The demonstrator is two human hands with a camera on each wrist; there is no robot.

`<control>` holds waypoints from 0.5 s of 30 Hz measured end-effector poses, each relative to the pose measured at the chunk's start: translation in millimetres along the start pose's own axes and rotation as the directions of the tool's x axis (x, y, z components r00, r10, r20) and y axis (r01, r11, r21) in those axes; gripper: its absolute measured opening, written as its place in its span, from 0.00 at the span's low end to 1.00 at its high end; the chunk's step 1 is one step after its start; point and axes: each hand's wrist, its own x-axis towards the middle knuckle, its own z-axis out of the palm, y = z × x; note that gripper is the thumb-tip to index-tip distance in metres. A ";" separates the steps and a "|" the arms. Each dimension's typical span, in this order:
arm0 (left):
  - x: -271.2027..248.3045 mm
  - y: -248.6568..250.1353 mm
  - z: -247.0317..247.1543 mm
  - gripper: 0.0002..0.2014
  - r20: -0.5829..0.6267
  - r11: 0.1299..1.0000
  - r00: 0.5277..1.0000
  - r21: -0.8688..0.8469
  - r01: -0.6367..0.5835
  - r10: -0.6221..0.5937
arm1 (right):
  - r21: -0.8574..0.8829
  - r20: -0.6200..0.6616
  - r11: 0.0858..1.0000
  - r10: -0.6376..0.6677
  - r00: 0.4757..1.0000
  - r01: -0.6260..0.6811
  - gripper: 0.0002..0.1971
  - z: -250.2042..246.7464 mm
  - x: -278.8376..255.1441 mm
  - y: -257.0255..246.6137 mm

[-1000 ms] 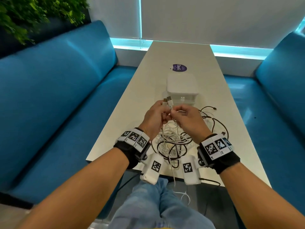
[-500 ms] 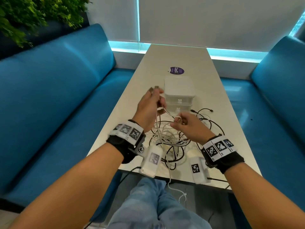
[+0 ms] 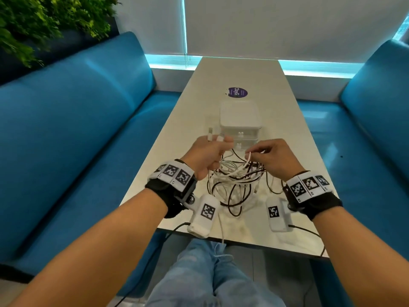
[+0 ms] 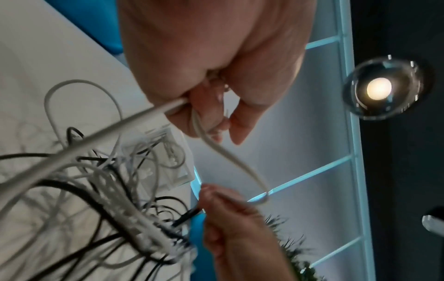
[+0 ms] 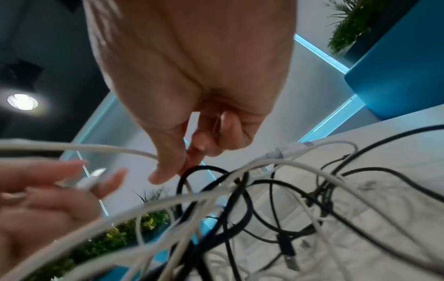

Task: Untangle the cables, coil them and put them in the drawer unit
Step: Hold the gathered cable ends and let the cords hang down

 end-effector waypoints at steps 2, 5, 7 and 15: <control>1.8 -6.6 10.8 0.09 0.019 0.990 0.999 0.138 -0.030 0.028 | 0.108 -0.003 0.993 -0.035 0.999 0.036 0.07 -1.0 -3.4 -11.1; 3.6 -14.1 26.8 0.04 0.058 0.958 0.993 0.261 -0.118 0.106 | 0.231 -0.025 0.970 -0.075 0.997 0.079 0.05 -2.5 -6.5 -26.9; 5.0 -17.2 32.4 0.04 0.075 0.955 0.987 0.251 -0.158 0.143 | 0.256 -0.066 0.960 -0.102 0.993 0.115 0.06 -6.6 -7.6 -36.3; 8.8 -8.9 18.9 0.07 0.027 0.993 0.993 -0.018 -0.115 0.115 | -0.324 0.399 0.946 0.132 0.907 0.004 0.23 -1.1 -19.0 27.1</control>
